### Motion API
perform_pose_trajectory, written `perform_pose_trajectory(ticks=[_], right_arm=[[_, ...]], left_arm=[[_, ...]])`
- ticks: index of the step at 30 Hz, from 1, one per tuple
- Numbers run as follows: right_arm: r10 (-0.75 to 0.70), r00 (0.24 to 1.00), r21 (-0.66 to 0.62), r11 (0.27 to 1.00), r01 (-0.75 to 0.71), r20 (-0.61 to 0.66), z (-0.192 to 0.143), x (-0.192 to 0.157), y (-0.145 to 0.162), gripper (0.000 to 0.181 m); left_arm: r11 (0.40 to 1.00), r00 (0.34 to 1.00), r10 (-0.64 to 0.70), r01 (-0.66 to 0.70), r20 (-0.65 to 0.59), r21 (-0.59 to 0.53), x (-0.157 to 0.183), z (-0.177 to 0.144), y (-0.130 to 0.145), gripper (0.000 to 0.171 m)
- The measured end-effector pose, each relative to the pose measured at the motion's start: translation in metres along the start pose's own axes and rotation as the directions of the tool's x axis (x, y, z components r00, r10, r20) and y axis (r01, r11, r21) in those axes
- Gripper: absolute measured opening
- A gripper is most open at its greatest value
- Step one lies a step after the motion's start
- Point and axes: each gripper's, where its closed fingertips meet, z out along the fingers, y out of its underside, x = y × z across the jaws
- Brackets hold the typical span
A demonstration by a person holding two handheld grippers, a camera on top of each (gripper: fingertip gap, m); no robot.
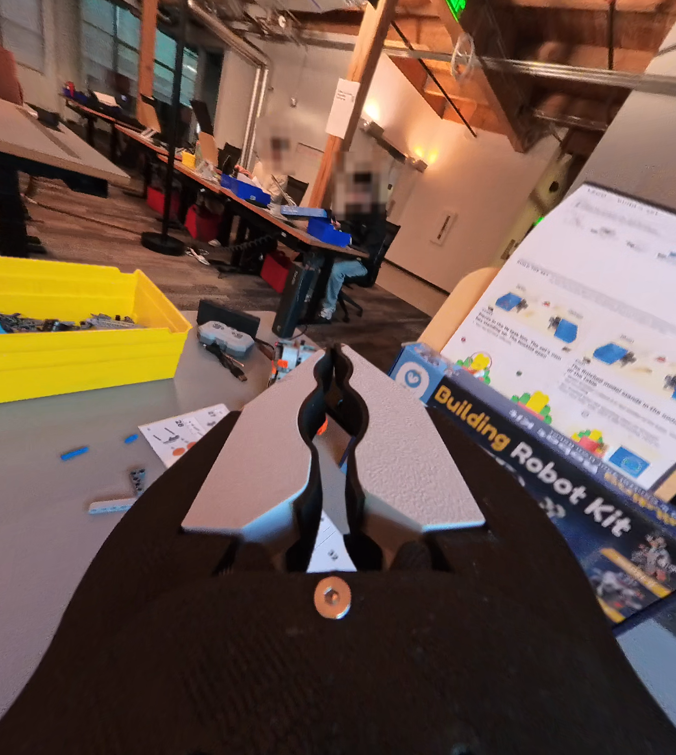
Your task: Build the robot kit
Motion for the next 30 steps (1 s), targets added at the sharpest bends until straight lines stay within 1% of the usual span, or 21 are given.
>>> perform_pose_trajectory(ticks=[2,4,5,6,7,8,9,10,11,13,14,17,20,22,25,26,28,30], right_arm=[[-0.03,0.999,-0.008,1.0,0.03,0.017,0.004,0.01,-0.013,0.0],[-0.068,0.997,-0.013,0.998,0.069,0.035,0.005,0.017,-0.021,0.0],[-0.082,0.995,-0.03,0.996,0.084,0.064,0.005,0.017,-0.021,0.0],[-0.089,0.99,-0.065,0.993,0.096,0.113,0.006,0.014,-0.016,0.0],[-0.091,0.984,-0.097,0.99,0.107,0.15,0.006,0.011,-0.008,0.0],[-0.091,0.982,-0.12,0.987,0.112,0.166,0.006,0.012,-0.001,0.001],[-0.085,0.983,-0.132,0.985,0.107,0.164,0.008,0.015,0.006,0.008],[-0.073,0.985,-0.139,0.986,0.095,0.16,0.011,0.018,0.011,0.015],[-0.047,0.984,-0.153,0.986,0.074,0.172,0.014,0.018,0.018,0.02],[0.045,0.971,-0.164,0.986,-0.006,0.236,0.017,0.012,0.028,0.027],[0.088,0.965,-0.165,0.985,-0.047,0.248,0.018,0.012,0.033,0.027],[0.194,0.95,-0.17,0.973,-0.155,0.244,0.024,0.017,0.046,0.034],[0.22,0.948,-0.168,0.969,-0.184,0.231,0.028,0.021,0.055,0.04],[0.219,0.951,-0.165,0.969,-0.185,0.217,0.03,0.023,0.059,0.043],[0.219,0.954,-0.154,0.97,-0.19,0.205,0.033,0.023,0.061,0.043],[0.213,0.955,-0.147,0.972,-0.185,0.205,0.034,0.023,0.061,0.042],[0.191,0.96,-0.147,0.976,-0.163,0.206,0.036,0.02,0.064,0.035],[0.173,0.965,-0.158,0.977,-0.143,0.197,0.04,0.019,0.071,0.033]], left_arm=[[0.999,0.999,0.022,-0.021,-0.041,0.027,0.013,0.013,-0.02,0.031],[0.996,0.993,0.088,-0.085,-0.082,0.04,0.032,0.03,-0.043,0.032],[0.993,0.989,0.117,-0.114,-0.096,0.037,0.042,0.042,-0.053,0.041],[0.992,0.986,0.129,-0.128,-0.104,0.023,0.053,0.055,-0.061,0.06],[0.99,0.983,0.134,-0.138,-0.127,-0.021,0.065,0.07,-0.061,0.068],[0.985,0.978,0.134,-0.15,-0.157,-0.089,0.078,0.084,-0.056,0.062],[0.978,0.976,0.13,-0.155,-0.172,-0.143,0.089,0.099,-0.05,0.055],[0.974,0.978,0.117,-0.147,-0.174,-0.174,0.099,0.113,-0.044,0.053],[0.971,0.978,0.092,-0.13,-0.188,-0.202,0.11,0.127,-0.037,0.047],[0.959,0.972,0.017,-0.083,-0.235,-0.272,0.131,0.151,-0.019,0.042],[0.949,0.972,-0.008,-0.067,-0.236,-0.308,0.136,0.163,-0.012,0.038],[0.912,0.988,-0.002,-0.063,-0.157,-0.406,0.131,0.194,-0.002,0.033],[0.882,0.992,0.058,-0.104,-0.113,-0.459,0.126,0.212,-0.011,0.031],[0.874,0.99,0.069,-0.119,-0.121,-0.471,0.126,0.22,-0.018,0.027],[0.889,0.992,0.048,-0.094,-0.113,-0.448,0.119,0.23,-0.025,0.018],[0.888,0.994,0.039,-0.082,-0.103,-0.452,0.114,0.233,-0.022,0.019],[0.879,0.997,0.044,-0.071,-0.067,-0.471,0.1,0.239,-0.013,0.021],[0.859,0.997,0.044,-0.071,-0.064,-0.508,0.093,0.245,-0.001,0.021]])
